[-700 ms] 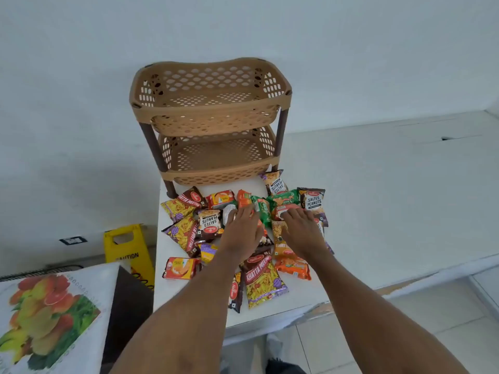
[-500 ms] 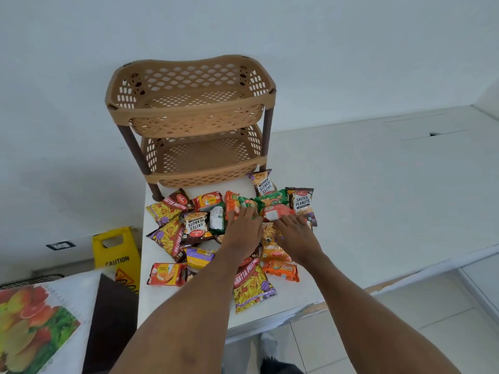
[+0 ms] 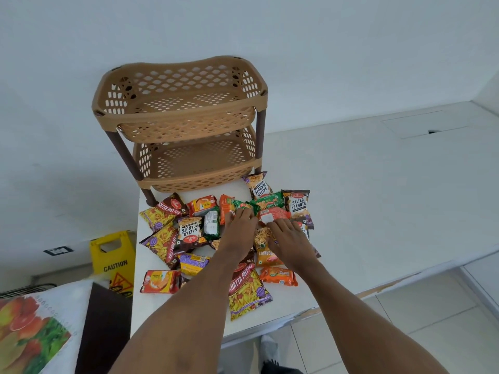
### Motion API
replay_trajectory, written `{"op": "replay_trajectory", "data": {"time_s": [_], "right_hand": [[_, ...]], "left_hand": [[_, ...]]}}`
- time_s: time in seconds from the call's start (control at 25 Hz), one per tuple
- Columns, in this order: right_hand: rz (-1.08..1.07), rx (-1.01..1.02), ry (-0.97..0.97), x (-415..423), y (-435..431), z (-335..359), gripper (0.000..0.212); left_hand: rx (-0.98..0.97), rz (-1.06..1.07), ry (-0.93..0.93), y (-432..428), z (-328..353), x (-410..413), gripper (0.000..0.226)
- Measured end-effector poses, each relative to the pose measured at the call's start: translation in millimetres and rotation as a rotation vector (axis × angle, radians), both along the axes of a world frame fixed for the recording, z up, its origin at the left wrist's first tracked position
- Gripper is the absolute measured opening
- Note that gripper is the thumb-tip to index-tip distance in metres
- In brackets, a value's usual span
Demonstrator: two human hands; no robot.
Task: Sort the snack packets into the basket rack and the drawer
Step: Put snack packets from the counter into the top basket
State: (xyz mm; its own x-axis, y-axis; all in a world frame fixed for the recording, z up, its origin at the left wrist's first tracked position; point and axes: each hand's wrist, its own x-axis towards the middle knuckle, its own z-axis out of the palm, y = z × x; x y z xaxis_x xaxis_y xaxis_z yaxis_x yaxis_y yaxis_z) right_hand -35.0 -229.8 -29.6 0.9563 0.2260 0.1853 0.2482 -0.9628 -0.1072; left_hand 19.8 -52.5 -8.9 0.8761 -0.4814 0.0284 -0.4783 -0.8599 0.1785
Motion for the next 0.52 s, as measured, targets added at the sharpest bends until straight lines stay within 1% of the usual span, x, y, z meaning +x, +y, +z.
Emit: {"op": "replay_trajectory", "data": {"time_s": [0.08, 0.16, 0.24, 0.4, 0.44, 0.52], "right_hand": [[-0.011, 0.047, -0.038, 3.5, 0.9, 4.2, 0.042], [-0.048, 0.164, -0.032, 9.5, 2.1, 10.8, 0.050], [-0.122, 0.368, 0.025, 17.0, 5.9, 19.8, 0.059], [-0.224, 0.763, 0.143, 38.6, 17.9, 37.6, 0.076], [-0.242, 0.897, 0.202, 45.5, 20.7, 42.6, 0.076], [-0.268, 1.165, 0.355, 59.1, 25.7, 53.2, 0.069]], "left_hand": [[-0.049, -0.037, -0.038, 3.4, 2.7, -0.9, 0.028], [-0.096, -0.076, -0.080, 8.9, 8.1, -0.5, 0.029], [-0.179, -0.075, -0.097, 15.3, 16.6, 3.0, 0.031], [-0.389, -0.008, -0.133, 26.2, 40.0, 13.1, 0.027], [-0.424, 0.011, -0.148, 28.6, 45.6, 16.2, 0.030], [-0.471, 0.047, -0.158, 32.8, 53.6, 23.3, 0.034]]}}
